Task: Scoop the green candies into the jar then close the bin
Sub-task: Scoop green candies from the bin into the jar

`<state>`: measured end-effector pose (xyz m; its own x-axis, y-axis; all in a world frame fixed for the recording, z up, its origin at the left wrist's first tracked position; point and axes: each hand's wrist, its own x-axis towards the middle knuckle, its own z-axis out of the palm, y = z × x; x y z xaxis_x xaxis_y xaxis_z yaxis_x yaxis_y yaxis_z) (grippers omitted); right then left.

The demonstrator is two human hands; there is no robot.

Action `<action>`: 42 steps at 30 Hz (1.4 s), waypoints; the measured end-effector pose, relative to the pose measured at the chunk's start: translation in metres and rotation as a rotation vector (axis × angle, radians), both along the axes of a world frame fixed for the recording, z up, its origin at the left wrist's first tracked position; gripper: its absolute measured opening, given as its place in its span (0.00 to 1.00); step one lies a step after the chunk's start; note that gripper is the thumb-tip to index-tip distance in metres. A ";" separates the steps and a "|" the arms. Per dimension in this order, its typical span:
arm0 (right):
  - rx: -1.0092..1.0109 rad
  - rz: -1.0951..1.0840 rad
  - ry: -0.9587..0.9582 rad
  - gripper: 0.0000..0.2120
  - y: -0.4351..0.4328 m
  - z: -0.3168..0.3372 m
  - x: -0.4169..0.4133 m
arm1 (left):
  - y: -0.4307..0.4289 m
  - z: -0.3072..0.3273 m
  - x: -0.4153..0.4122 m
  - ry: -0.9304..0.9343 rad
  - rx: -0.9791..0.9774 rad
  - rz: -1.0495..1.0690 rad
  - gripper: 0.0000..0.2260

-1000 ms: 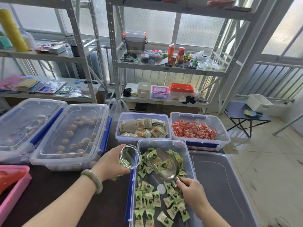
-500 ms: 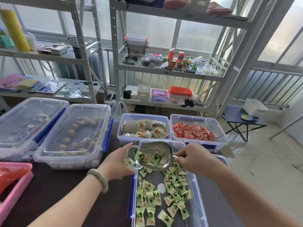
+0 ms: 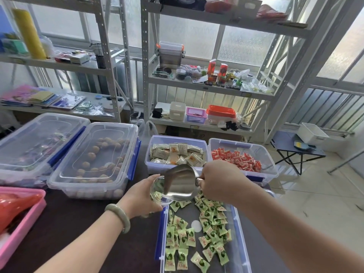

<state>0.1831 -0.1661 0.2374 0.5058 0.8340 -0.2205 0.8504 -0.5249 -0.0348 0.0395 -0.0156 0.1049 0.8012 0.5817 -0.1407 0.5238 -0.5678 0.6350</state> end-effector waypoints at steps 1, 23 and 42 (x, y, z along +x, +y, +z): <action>0.026 -0.025 0.023 0.08 -0.002 -0.002 0.004 | 0.000 0.000 -0.001 0.008 0.006 0.001 0.43; -0.131 -0.568 0.474 0.16 -0.054 -0.156 0.032 | 0.012 -0.013 0.010 0.092 0.000 -0.026 0.45; 0.157 -0.605 0.612 0.10 -0.010 -0.224 0.034 | 0.007 0.001 0.021 0.116 0.027 0.000 0.42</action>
